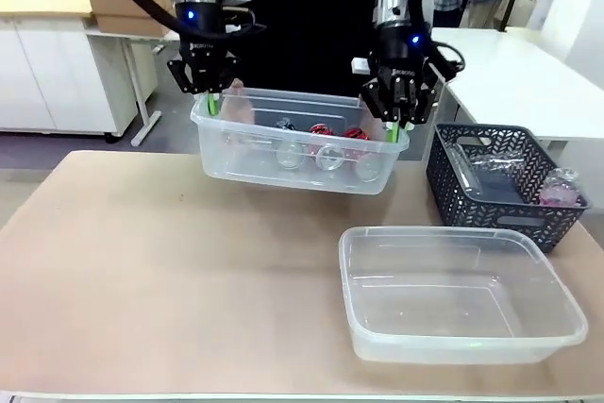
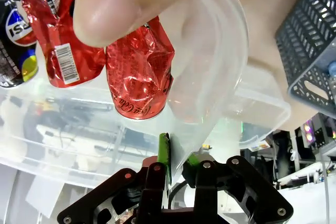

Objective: Sort the waste into each basket.
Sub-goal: Release the Organizing box you were holding.

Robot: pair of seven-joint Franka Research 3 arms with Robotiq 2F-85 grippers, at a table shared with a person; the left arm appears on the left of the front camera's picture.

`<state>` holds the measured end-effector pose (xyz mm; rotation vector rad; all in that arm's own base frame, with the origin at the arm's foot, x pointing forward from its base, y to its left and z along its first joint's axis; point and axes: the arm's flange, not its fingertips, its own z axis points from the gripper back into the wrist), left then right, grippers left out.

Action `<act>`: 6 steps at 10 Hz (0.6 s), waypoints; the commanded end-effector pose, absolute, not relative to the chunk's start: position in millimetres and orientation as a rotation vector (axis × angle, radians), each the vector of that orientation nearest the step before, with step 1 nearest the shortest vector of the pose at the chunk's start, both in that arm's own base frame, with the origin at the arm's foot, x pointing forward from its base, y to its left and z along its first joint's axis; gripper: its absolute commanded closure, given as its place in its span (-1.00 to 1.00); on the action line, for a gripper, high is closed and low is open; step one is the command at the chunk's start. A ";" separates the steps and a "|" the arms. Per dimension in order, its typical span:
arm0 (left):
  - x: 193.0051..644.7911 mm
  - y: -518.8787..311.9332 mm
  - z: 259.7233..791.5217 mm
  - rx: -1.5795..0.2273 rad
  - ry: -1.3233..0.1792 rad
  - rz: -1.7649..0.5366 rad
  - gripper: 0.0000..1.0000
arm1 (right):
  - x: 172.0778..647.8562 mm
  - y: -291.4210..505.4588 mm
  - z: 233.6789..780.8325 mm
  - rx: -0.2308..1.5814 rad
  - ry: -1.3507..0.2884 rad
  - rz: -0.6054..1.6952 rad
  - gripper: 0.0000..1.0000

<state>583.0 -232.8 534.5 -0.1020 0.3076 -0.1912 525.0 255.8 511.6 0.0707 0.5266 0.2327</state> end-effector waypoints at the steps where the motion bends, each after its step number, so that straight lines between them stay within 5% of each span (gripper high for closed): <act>1: 575.8 -229.4 531.4 -0.121 0.273 -0.193 0.89 | 517.9 259.1 507.9 0.074 0.509 0.238 0.88; 6: 575.8 -229.4 531.4 -0.121 0.273 -0.193 0.89 | 517.9 259.1 507.9 0.074 0.509 0.238 0.88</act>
